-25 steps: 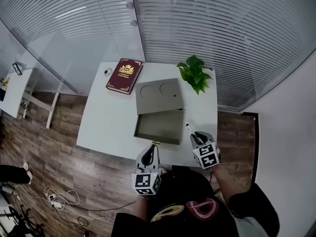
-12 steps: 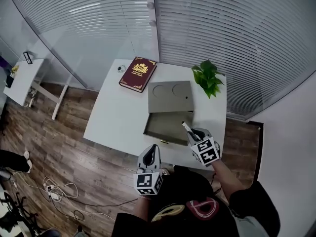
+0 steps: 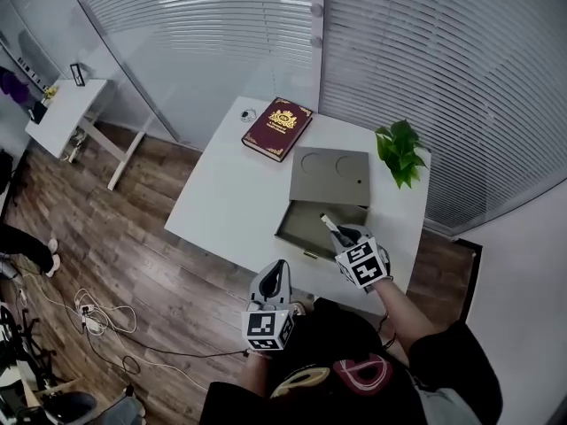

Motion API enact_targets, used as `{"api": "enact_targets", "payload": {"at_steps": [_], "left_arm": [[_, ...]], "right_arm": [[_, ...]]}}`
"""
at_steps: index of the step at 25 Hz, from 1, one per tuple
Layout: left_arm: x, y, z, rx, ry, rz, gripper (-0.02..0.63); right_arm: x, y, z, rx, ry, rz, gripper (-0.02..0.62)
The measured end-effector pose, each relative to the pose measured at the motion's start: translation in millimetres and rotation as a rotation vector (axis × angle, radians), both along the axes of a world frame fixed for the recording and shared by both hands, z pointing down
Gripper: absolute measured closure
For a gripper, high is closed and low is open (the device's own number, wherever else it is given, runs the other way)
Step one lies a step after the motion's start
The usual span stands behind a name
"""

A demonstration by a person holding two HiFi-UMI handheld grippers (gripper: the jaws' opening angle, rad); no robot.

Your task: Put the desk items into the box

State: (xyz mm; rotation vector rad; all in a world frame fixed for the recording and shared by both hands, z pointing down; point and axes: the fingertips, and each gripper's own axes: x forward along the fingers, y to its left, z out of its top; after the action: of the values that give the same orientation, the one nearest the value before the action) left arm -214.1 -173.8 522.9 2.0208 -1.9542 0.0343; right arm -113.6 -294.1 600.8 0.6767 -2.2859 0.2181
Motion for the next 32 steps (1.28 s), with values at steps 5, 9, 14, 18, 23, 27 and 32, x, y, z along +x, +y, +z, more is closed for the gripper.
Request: {"api": "enact_targets", "payload": {"at_steps": [5, 9, 14, 18, 23, 27, 32], "left_arm": [[-11, 7, 1, -0.015, -0.01, -0.043, 0.586], [-19, 10, 2, -0.021, -0.009, -0.076, 0.586], [-26, 11, 4, -0.032, -0.006, -0.104, 0.586], [-30, 14, 8, -0.045, 0.002, -0.127, 0.586], [-34, 17, 12, -0.059, 0.014, -0.154, 0.586], [-39, 22, 15, -0.071, 0.016, -0.178, 0.586], [-40, 22, 16, -0.08, 0.025, -0.198, 0.586]], "right_arm": [[-17, -7, 9, -0.019, 0.021, -0.032, 0.523], [-26, -14, 19, -0.047, 0.048, -0.045, 0.523], [-36, -21, 32, -0.07, 0.081, -0.066, 0.523], [-42, -23, 44, -0.09, 0.105, -0.082, 0.523], [-50, -22, 56, -0.116, 0.126, -0.099, 0.523], [-59, -20, 61, -0.118, 0.142, -0.132, 0.523], [-63, -21, 65, -0.134, 0.162, -0.133, 0.522]]}}
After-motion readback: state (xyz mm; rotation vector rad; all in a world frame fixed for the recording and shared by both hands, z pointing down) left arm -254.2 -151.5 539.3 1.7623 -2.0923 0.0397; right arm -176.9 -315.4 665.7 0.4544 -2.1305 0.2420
